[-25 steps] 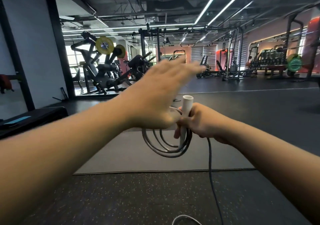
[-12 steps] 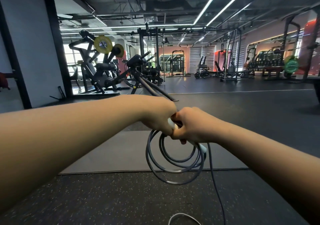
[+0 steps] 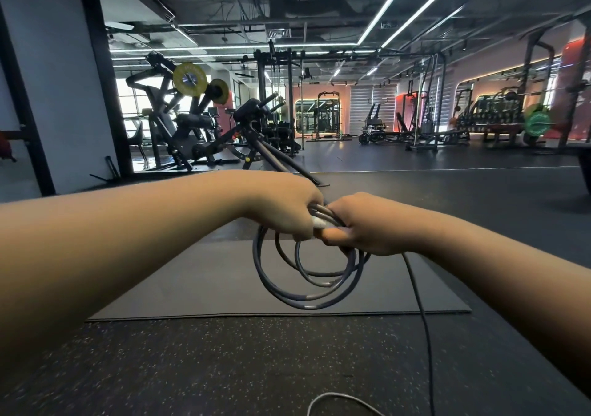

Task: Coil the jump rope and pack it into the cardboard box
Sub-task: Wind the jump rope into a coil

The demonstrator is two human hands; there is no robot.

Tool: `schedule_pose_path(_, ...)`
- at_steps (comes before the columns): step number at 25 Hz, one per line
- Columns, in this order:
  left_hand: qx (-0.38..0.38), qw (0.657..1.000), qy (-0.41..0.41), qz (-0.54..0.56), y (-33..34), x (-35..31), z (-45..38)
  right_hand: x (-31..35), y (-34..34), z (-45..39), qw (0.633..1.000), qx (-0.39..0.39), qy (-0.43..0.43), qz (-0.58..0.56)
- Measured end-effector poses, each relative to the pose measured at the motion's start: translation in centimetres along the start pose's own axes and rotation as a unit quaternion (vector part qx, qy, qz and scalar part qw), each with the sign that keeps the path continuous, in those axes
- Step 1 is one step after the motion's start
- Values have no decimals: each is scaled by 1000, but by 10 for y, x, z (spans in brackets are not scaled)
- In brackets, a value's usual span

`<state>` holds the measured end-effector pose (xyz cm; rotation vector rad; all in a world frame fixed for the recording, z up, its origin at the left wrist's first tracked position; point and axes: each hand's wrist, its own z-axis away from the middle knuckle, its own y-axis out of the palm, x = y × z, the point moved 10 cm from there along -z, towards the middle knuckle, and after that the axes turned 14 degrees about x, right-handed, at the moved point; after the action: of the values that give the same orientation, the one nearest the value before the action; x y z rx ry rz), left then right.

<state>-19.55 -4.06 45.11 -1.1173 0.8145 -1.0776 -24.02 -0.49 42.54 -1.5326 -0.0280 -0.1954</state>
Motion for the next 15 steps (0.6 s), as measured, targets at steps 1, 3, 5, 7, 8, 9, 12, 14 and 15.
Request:
schedule_pose_path(1, 23, 998, 18, 53, 3, 0, -1, 3, -1, 0, 1000, -1, -4, 16)
schedule_pose_path(3, 75, 975, 61, 200, 14, 3, 0, 5, -3, 2, 999, -9, -17, 29)
schedule_pose_path(5, 89, 945, 93, 300, 25, 8, 1, 6, -9, 5, 998, -33, -28, 38)
schedule_pose_path(7, 70, 943, 100, 309, 30, 12, -1, 7, -11, 7, 996, -59, -43, 49)
schedule_pose_path(8, 57, 952, 98, 284, 31, 12, -1, 7, -10, 9, 996, -61, -54, 41)
schedule_pose_path(9, 43, 962, 96, 250, 29, 11, -2, 6, -9, 11, 996, -53, -67, 23)
schedule_pose_path(12, 19, 988, 85, 128, 21, 9, 0, -6, -7, 21, 997, -6, -65, -50)
schedule_pose_path(14, 25, 996, 71, 56, 23, 13, 4, -19, -11, 28, 995, 7, -49, -87)
schedule_pose_path(15, 35, 997, 63, 26, 25, 16, 6, -28, -14, 31, 995, 8, -43, -95)
